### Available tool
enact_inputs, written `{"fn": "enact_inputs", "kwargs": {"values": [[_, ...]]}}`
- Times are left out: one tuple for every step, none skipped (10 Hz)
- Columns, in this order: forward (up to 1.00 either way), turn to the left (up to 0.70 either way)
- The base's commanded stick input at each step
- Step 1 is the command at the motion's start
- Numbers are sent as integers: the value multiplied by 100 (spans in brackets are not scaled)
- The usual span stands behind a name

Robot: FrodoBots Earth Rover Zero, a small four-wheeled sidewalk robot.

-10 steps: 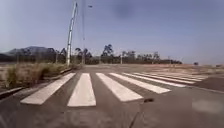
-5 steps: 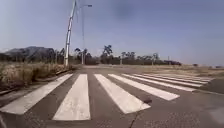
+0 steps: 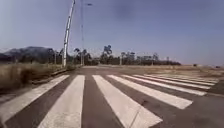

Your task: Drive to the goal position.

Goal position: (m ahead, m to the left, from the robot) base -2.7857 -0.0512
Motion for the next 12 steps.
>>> {"fn": "enact_inputs", "kwargs": {"values": [[70, 0], [70, 0], [62, 0], [25, 0], [0, 0], [0, 0], [0, 0], [0, 0], [0, 0], [0, 0], [0, 0], [0, 0]]}}
